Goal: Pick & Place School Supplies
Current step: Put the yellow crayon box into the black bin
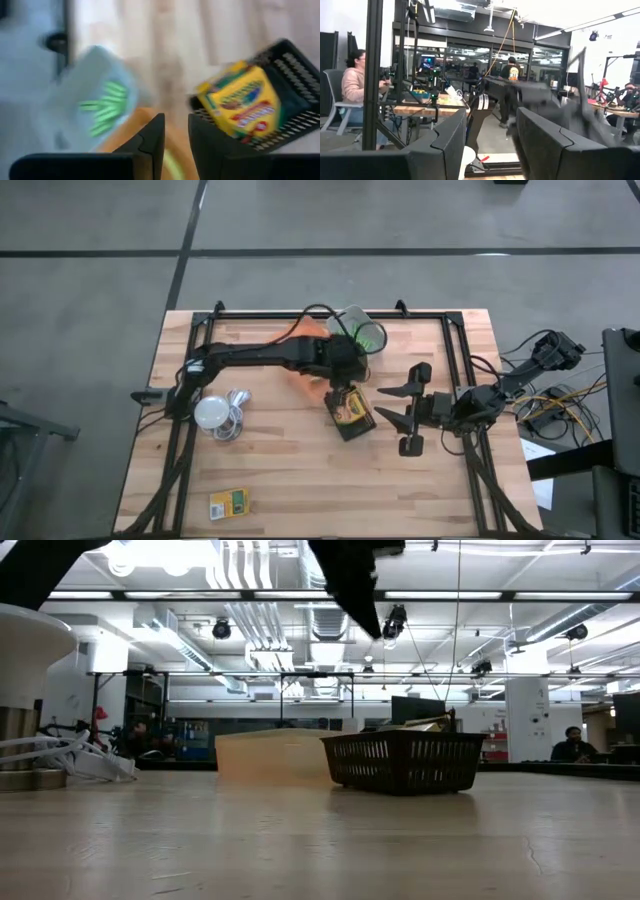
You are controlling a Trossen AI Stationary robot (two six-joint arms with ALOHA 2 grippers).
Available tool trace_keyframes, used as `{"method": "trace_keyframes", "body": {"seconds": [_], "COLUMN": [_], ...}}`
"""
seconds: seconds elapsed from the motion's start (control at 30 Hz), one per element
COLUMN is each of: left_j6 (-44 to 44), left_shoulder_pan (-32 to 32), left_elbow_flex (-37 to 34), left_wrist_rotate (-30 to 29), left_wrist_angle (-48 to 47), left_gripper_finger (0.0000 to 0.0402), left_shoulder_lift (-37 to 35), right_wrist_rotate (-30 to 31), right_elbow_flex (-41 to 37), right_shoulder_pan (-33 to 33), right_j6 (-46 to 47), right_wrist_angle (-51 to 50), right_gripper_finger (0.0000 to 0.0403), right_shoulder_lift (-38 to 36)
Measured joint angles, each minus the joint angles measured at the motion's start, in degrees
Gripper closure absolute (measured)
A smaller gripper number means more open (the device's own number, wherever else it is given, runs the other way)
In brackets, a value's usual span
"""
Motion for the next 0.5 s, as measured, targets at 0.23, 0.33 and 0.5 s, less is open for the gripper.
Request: {"method": "trace_keyframes", "body": {"seconds": [0.23,0.33,0.5], "left_j6": [-3.3,-5.7,-16.3], "left_shoulder_pan": [-0.6,-1.4,-2.5], "left_elbow_flex": [14.0,7.6,-0.2], "left_wrist_rotate": [-15.3,-18.6,-12.1], "left_wrist_angle": [-11.6,-10.1,-10.6], "left_gripper_finger": [0.0312,0.0312,0.0312], "left_shoulder_lift": [-1.6,-9.3,-21.3], "right_wrist_rotate": [0.0,0.0,2.0], "right_elbow_flex": [0.0,0.0,-0.1], "right_shoulder_pan": [0.0,0.0,0.0], "right_j6": [0.0,0.3,0.2], "right_wrist_angle": [-0.1,-0.7,-3.7], "right_gripper_finger": [0.0234,0.0234,0.0234], "right_shoulder_lift": [0.0,0.0,0.0]}}
